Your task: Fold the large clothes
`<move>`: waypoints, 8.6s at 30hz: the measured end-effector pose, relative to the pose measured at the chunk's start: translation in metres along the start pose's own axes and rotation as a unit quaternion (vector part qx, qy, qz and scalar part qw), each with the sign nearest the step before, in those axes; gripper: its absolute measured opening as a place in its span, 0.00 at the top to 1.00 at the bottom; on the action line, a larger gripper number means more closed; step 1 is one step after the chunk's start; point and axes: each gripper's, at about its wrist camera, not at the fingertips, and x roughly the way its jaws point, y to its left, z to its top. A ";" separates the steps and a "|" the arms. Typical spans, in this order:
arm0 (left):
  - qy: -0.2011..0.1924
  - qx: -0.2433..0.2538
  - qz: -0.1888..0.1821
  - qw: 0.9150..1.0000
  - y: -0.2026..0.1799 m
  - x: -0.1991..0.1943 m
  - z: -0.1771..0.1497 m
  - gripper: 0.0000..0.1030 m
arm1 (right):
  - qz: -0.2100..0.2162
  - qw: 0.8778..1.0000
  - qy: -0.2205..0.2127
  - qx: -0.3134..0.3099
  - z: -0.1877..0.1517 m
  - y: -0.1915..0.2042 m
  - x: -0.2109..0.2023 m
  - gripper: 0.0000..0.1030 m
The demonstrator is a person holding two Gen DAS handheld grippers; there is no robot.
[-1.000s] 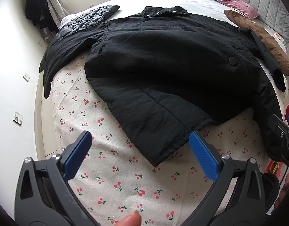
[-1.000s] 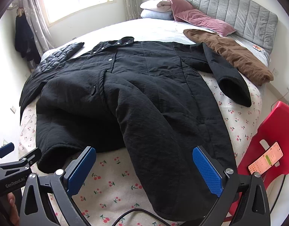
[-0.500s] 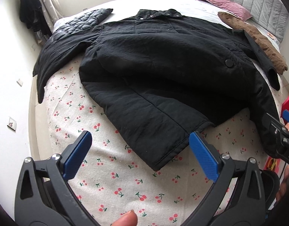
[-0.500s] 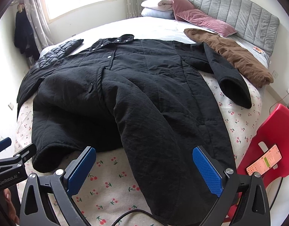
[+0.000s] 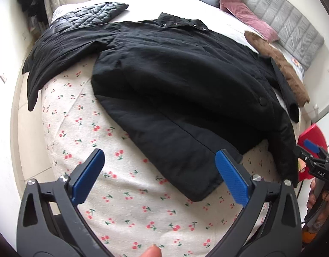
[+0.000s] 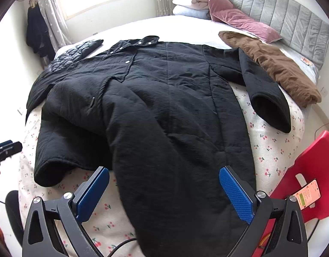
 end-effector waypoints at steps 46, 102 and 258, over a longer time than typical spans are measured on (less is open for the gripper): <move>0.136 0.081 0.057 0.986 0.103 -0.055 -0.075 0.62 | -0.082 0.992 0.082 0.055 -0.028 -0.097 -0.010 0.82; -0.063 -0.054 0.028 0.996 0.138 -0.033 0.082 0.19 | -0.324 0.942 -0.048 0.070 0.246 -0.223 0.036 0.35; -0.054 0.045 -0.046 0.996 0.052 0.040 0.166 0.06 | -0.092 0.863 -0.168 0.467 0.117 -0.386 0.090 0.85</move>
